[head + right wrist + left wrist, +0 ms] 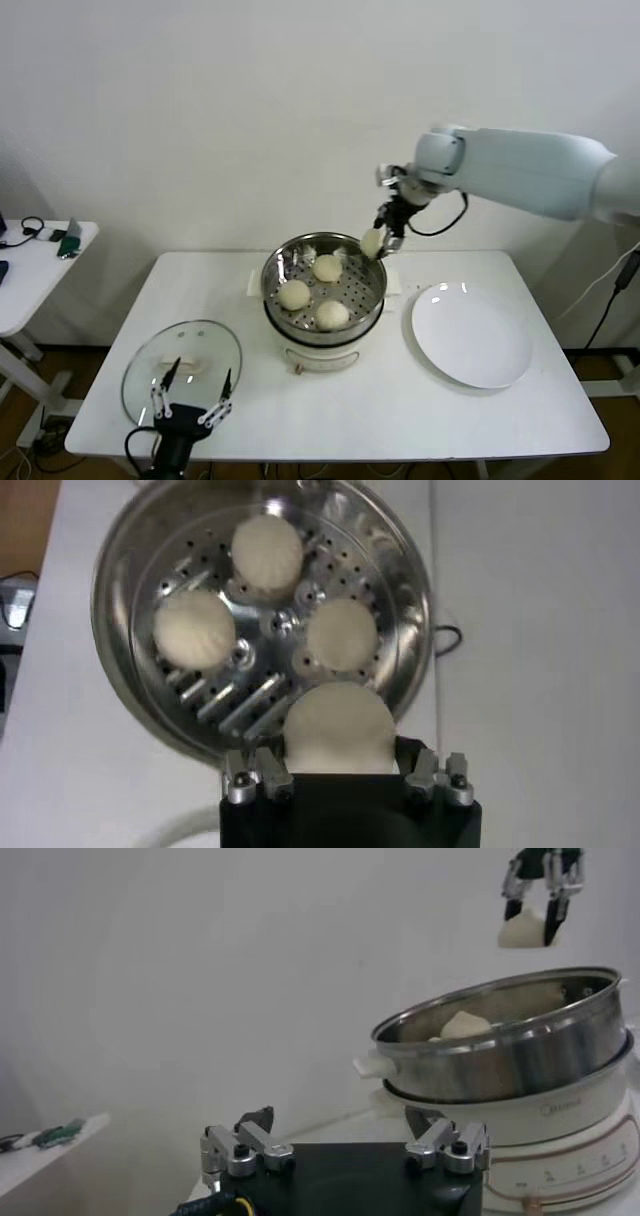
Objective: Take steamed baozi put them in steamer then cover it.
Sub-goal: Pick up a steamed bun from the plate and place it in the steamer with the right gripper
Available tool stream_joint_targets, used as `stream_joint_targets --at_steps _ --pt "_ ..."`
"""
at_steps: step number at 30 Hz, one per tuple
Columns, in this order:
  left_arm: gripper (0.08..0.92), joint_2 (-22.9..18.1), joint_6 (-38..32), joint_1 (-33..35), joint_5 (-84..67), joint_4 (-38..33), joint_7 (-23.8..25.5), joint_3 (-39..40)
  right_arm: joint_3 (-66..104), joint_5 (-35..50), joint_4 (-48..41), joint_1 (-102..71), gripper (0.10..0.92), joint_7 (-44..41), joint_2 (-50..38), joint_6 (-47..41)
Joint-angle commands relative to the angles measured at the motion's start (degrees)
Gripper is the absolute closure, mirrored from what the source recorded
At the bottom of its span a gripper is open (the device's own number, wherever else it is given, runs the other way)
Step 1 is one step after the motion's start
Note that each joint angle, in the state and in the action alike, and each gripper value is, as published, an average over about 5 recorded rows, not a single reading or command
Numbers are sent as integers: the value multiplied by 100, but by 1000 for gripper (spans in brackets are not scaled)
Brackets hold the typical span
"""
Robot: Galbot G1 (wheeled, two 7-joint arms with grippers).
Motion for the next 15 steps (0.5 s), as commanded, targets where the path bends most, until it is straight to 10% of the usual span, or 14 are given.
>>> stream_joint_targets --at_steps 1,15 --pt "177 86 9 -16 -61 16 2 -1 -418 525 168 -161 321 348 718 -165" --pt "177 97 42 -80 -99 114 5 -37 -450 49 -178 -719 320 309 700 -145"
